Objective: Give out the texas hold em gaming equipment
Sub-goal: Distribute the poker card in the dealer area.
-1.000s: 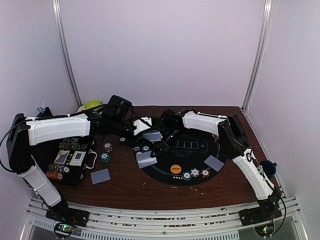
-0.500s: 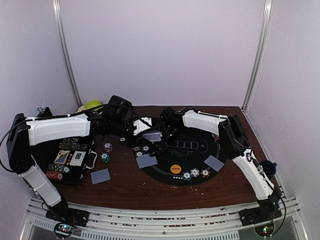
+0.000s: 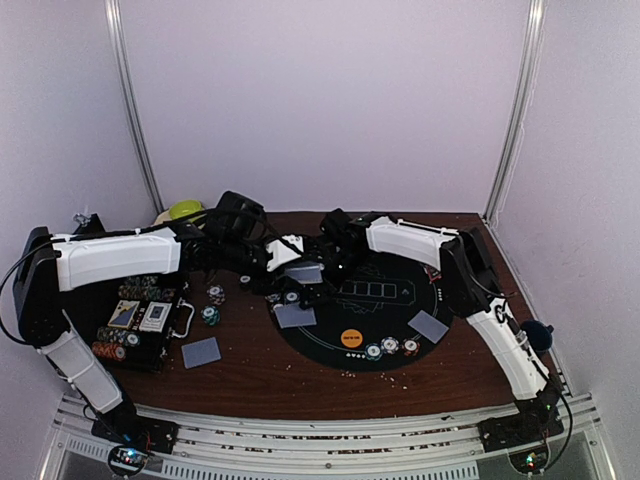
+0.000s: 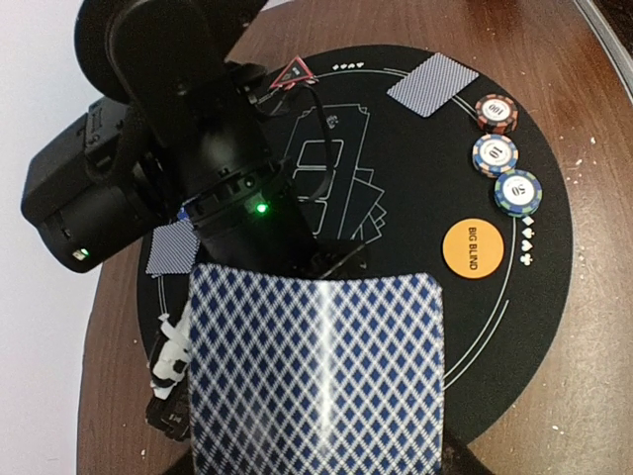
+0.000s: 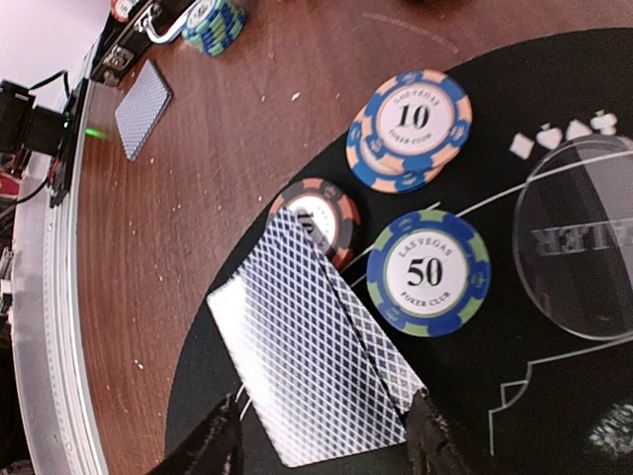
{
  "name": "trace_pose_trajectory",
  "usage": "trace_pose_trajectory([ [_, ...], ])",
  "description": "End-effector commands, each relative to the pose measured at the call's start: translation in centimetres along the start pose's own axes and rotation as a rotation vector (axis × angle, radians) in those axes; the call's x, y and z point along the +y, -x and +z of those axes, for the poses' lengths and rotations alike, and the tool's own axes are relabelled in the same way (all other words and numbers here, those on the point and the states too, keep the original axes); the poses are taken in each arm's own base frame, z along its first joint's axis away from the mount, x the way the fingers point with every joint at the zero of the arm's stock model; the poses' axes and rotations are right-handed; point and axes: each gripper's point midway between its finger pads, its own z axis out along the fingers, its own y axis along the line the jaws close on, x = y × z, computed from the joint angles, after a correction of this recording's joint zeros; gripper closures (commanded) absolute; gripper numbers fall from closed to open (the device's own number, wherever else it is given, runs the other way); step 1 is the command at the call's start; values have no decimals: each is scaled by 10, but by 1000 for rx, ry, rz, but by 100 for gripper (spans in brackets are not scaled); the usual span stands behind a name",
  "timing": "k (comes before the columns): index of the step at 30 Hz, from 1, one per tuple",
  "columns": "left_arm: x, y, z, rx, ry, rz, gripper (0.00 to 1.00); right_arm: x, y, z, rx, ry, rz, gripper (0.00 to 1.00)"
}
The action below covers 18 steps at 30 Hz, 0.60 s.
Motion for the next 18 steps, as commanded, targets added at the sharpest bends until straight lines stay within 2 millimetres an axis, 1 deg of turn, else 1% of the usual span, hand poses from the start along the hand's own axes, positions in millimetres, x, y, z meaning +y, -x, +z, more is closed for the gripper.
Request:
trace_pose_trajectory([
  [1,0,6,-1,-29,-2,20,96,17,38,-40,-78,-102,-80,38],
  [4,-1,6,0,-28,-3,20,96,22,40,-45,-86,-105,-88,37],
  [8,-1,6,0,-29,-3,20,96,28,34,-39,-72,-42,-80,36],
  [10,0,6,-1,-30,-2,20,96,32,31,-39,-63,-26,-85,36],
  [14,0,6,-1,-28,1,20,96,30,30,-40,-58,-43,-80,36],
  [18,0,6,-1,-27,0,21,96,27,21,-33,-38,-25,-56,37],
])
